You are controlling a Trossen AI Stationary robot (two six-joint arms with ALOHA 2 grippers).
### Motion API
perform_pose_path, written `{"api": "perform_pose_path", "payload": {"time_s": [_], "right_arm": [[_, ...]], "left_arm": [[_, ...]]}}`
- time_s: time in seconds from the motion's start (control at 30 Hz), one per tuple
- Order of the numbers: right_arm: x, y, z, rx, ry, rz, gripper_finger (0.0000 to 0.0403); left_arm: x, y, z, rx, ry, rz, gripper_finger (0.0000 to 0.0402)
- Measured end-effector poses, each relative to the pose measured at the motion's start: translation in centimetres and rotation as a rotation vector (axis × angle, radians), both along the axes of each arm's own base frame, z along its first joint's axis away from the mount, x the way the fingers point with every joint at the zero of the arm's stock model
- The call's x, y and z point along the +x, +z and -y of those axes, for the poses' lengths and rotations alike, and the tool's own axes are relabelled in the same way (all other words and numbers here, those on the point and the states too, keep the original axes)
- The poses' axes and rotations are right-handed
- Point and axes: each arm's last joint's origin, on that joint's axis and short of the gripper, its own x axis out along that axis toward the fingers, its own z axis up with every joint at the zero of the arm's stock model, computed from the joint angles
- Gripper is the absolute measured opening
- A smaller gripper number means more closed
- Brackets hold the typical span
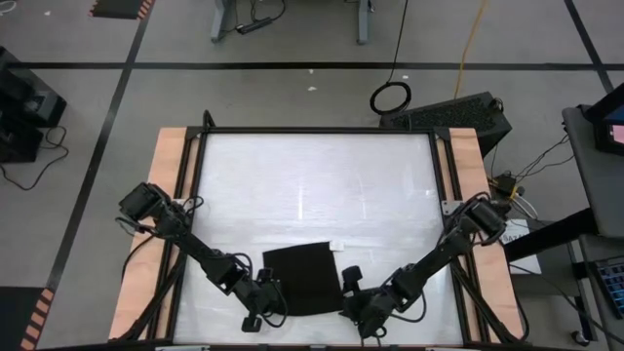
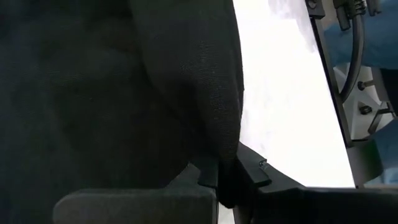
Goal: Roll napkin
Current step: Roll the black napkin
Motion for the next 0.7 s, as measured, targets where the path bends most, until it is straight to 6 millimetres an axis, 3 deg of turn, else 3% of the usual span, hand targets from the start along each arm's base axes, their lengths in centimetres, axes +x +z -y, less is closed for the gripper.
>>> {"api": "perform_pose_path", "payload": {"time_s": [0.2, 0.3, 0.4, 0.57, 0.63, 0.7], "right_arm": [[0.7, -1.3, 0.0, 0.033, -0.03, 0.016, 0.0235], [1.1, -1.3, 0.4, 0.057, -0.068, 0.013, 0.0214], [1.4, -1.4, 0.8, 0.116, -0.089, -0.015, 0.0164], [1.7, -1.1, 1.1, 0.243, -0.136, -0.063, 0.0036], [1.7, -0.7, 1.2, 0.308, -0.136, -0.088, 0.0016], [2.0, -0.4, 1.5, 0.394, -0.163, -0.127, 0.0021]], "left_arm": [[0.1, 0.2, 0.1, -0.012, -0.008, 0.012, 0.0013], [0.1, 0.3, 0.2, -0.024, -0.011, 0.016, 0.0013], [0.0, 0.3, 0.3, -0.034, -0.017, 0.012, 0.0013], [-0.4, 0.9, 0.7, -0.044, -0.037, 0.016, 0.0013], [-0.6, 1.2, 0.7, -0.043, -0.041, 0.015, 0.0013], [-0.8, 1.4, 0.7, -0.04, -0.04, 0.015, 0.0013]]}}
